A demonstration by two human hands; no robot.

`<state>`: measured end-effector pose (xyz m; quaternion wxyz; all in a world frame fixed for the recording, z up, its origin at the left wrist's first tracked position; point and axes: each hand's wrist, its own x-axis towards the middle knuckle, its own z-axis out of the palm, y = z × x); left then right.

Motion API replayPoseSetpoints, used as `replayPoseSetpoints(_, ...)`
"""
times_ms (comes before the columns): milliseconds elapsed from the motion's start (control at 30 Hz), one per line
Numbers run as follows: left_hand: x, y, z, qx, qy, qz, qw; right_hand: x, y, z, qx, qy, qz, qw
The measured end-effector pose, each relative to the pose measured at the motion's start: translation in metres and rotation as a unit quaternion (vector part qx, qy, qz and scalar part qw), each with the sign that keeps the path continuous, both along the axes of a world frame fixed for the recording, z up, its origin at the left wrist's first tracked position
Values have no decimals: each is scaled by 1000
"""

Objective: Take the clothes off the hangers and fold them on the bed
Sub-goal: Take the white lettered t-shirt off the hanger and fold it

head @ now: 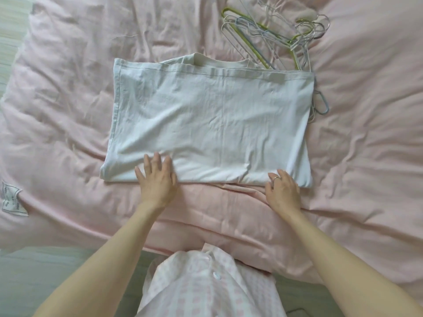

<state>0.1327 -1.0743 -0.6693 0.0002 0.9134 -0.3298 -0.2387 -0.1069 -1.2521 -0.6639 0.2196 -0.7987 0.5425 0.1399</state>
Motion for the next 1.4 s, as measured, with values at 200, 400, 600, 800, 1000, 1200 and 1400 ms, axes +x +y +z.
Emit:
replayPoseSetpoints(200, -74, -59, -2, 37, 63, -115, 991, -69, -50, 4, 40, -108, -336, 935)
replayPoseSetpoints(400, -119, -82, -9, 51, 84, -138, 986, -90, -63, -11, 179, -228, -413, 863)
replayPoseSetpoints(600, -117, -80, -16, 72, 69, -138, 985, -97, -75, -12, 342, -304, -511, 728)
replayPoseSetpoints(800, -115, -81, -18, 117, 78, -135, 981, -121, -101, -4, 372, -326, -520, 696)
replayPoseSetpoints(1000, -112, -86, -13, 145, 86, -142, 975, -122, -90, -13, 368, -340, -588, 634)
replayPoseSetpoints(1200, -113, -87, -10, 95, 76, -136, 983, -99, -92, -19, 282, -278, -455, 798)
replayPoseSetpoints(1400, -108, -99, -11, 38, 50, -153, 986, -65, -126, -18, 170, -173, -261, 934)
